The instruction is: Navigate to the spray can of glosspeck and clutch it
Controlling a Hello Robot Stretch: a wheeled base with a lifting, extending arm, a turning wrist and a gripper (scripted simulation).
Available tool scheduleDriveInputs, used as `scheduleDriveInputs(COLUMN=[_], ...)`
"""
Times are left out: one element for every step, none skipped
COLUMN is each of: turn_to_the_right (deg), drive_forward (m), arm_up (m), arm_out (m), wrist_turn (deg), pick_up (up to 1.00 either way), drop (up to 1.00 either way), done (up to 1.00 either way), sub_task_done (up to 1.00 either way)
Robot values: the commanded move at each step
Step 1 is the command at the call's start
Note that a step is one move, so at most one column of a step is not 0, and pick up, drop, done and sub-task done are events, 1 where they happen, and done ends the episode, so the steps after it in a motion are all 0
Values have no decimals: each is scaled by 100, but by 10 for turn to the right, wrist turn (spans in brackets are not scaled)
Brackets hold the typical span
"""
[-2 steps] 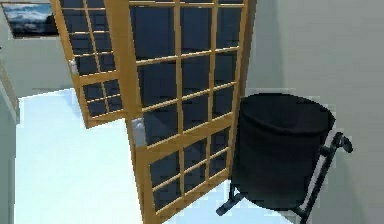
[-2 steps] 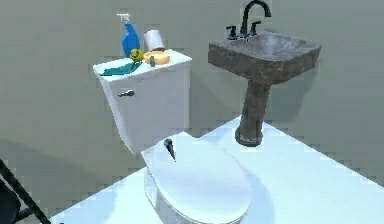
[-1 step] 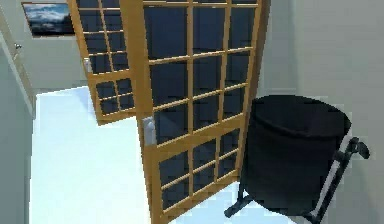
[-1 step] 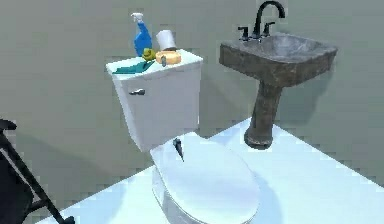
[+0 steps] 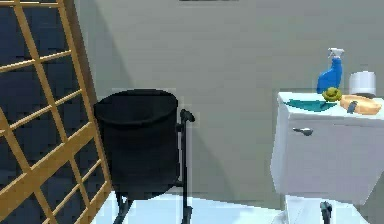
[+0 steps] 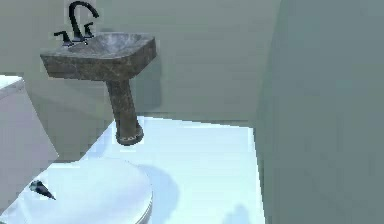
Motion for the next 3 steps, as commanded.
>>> scheduleDriveInputs(turn_to_the_right=[30, 0, 0], drive_forward=[0, 55, 0], arm_up=[0, 0, 50], arm_out=[0, 0, 0], wrist_turn=[0, 0, 0], pick_up=[0, 0, 0], drop=[0, 0, 0], done=[0, 0, 0], sub_task_done=[0, 0, 0])
